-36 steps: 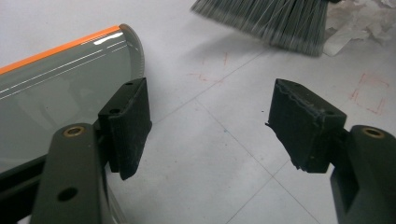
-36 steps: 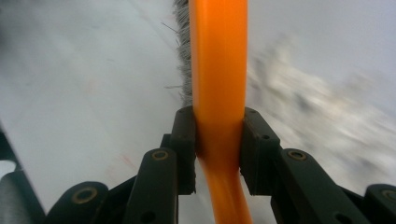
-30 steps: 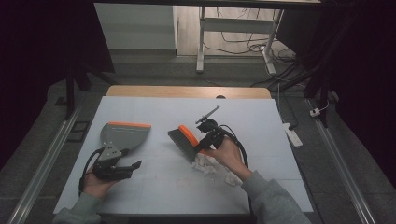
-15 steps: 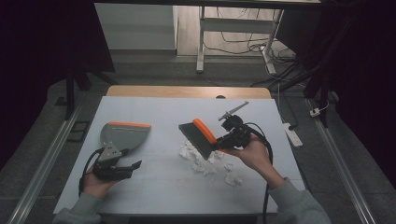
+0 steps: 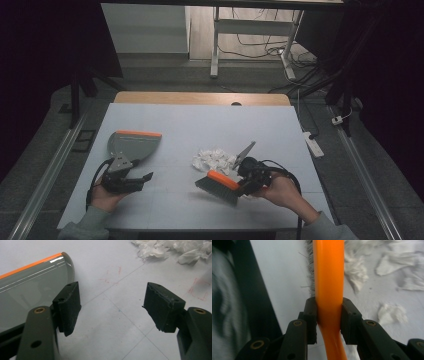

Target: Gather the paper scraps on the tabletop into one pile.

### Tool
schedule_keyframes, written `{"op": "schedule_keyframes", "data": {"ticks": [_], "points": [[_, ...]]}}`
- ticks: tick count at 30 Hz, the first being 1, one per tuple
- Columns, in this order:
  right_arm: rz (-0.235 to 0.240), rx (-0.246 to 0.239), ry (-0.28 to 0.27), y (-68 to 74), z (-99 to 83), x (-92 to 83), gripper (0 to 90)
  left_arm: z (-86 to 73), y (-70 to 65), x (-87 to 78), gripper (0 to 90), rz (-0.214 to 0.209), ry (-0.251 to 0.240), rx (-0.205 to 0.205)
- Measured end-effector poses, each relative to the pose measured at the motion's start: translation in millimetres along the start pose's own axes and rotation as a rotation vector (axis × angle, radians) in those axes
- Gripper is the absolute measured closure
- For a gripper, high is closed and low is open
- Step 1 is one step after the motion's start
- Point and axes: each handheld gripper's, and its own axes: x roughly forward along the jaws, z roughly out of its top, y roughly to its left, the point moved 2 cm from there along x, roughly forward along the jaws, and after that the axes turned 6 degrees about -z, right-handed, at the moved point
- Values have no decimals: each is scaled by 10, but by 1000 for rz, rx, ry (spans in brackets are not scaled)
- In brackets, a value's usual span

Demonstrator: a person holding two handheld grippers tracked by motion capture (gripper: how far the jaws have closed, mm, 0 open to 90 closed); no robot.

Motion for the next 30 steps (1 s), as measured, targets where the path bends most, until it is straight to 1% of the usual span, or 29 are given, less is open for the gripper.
{"op": "schedule_keyframes", "data": {"ticks": [1, 3, 4, 5, 6, 7, 8, 9, 11, 13, 16, 17, 19, 20, 22, 24, 27, 29, 30], "points": [[-28, -18, -3, 1, 30, 20, 694, -1, 2, -1, 303, 0, 0, -1], [-40, -21, 3, -54, 106, 38, 694, -3, 9, -1, 302, -1, -2, -5], [-59, -34, 1, -84, 132, 44, 694, -3, 12, 1, 302, -1, 0, -5], [-78, -31, 0, -132, 169, 57, 694, -4, 12, 2, 303, -1, 1, -4], [-88, -17, 6, -186, 203, 66, 694, -5, 11, 2, 302, -2, 1, -3], [-95, -5, -4, -238, 229, 75, 694, -5, 9, -1, 303, -2, 0, -3], [-98, -2, -15, -285, 245, 76, 694, -6, 7, -7, 303, -2, -3, -3], [-98, 11, -29, -304, 253, 66, 694, -8, 5, -14, 302, -4, -6, -3], [-90, 11, -63, -308, 239, 16, 694, -9, 3, -21, 302, -6, -9, -3], [-82, 8, -110, -292, 196, -81, 694, -9, 7, -16, 302, -10, -9, -4], [-96, 29, -179, -255, 97, -298, 694, -11, 3, -8, 301, -11, -4, -1], [-97, 33, -190, -248, 61, -370, 694, -11, 0, -10, 301, -10, -5, -1], [-106, 25, -199, -235, -13, -489, 694, -7, -1, -12, 302, -10, -8, -3], [-105, 20, -193, -234, -62, -544, 694, -6, -1, -11, 302, -10, -8, -2], [-107, 19, -177, -245, -134, -588, 694, -5, -3, -2, 302, -9, -4, -2], [-103, 25, -160, -271, -221, -597, 694, -4, -4, 3, 302, -10, -1, 0], [-105, 58, -141, -335, -356, -560, 694, -4, -2, 3, 302, -10, -2, -2], [-105, 75, -141, -363, -414, -543, 694, -4, -1, 4, 302, -10, -1, -2], [-106, 91, -139, -375, -444, -541, 693, -4, -1, 5, 302, -10, 0, -3]]}}
